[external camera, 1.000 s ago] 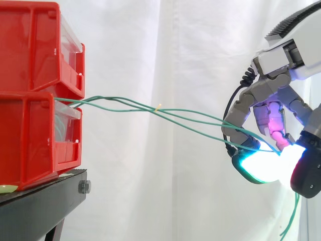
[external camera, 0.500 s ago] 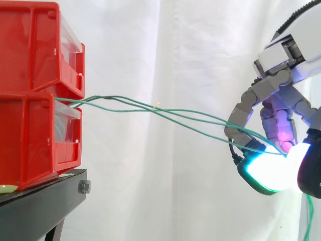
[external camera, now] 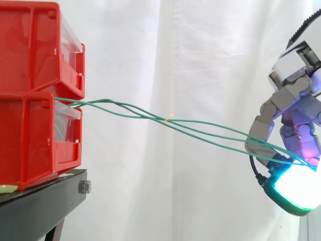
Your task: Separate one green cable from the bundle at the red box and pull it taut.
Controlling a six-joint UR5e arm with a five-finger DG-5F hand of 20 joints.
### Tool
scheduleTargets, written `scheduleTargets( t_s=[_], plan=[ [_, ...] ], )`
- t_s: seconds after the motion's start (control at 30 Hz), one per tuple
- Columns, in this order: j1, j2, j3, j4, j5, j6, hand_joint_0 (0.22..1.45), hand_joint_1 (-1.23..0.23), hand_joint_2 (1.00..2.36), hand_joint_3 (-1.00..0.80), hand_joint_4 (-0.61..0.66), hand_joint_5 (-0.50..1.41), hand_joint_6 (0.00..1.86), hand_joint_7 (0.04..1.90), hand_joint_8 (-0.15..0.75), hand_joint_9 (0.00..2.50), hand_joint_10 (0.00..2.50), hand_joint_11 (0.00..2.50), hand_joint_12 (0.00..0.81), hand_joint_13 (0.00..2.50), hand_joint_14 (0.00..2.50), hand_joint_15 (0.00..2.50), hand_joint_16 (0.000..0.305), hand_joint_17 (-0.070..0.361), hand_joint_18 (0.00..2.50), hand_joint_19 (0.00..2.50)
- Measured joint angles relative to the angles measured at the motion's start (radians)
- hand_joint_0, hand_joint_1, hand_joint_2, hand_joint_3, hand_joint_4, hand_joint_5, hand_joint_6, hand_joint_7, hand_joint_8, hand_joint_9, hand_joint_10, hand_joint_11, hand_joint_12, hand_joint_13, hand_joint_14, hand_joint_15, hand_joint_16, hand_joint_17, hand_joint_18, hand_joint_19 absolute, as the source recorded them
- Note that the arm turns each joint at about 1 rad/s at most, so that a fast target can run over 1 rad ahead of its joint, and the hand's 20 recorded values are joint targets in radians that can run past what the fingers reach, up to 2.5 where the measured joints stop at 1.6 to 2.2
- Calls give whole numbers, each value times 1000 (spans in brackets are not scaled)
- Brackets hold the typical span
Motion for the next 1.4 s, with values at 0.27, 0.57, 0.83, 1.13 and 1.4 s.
scheduleTargets(
  t_s=[0.27, 0.57, 0.83, 1.13, 1.4],
  plan=[
    [-9, 0, 0, -14, -39, 69, 710, -712, 1012, -316, 72, 124, 504, 1319, 214, 1810, 9, 249, 407, 1172, 16, 535, 44, 100, 815, 611],
    [-21, 0, 0, -10, -123, 139, 711, -711, 1012, -321, 78, 124, 504, 1316, 215, 1809, 9, 240, 407, 1169, 16, 535, 44, 100, 816, 609],
    [-36, 0, 0, 13, -162, 233, 710, -712, 1013, -318, 77, 124, 504, 1316, 215, 1811, 9, 248, 408, 1170, 16, 532, 44, 100, 816, 608],
    [-60, -2, 0, 110, -187, 278, 712, -710, 1012, -320, 71, 124, 504, 1317, 220, 1813, 12, 248, 411, 1166, 17, 528, 44, 100, 817, 601],
    [-81, -18, 1, 168, -228, 275, 711, -711, 1012, -316, 72, 123, 504, 1318, 215, 1809, 9, 248, 408, 1170, 15, 532, 44, 99, 818, 607]
  ],
)
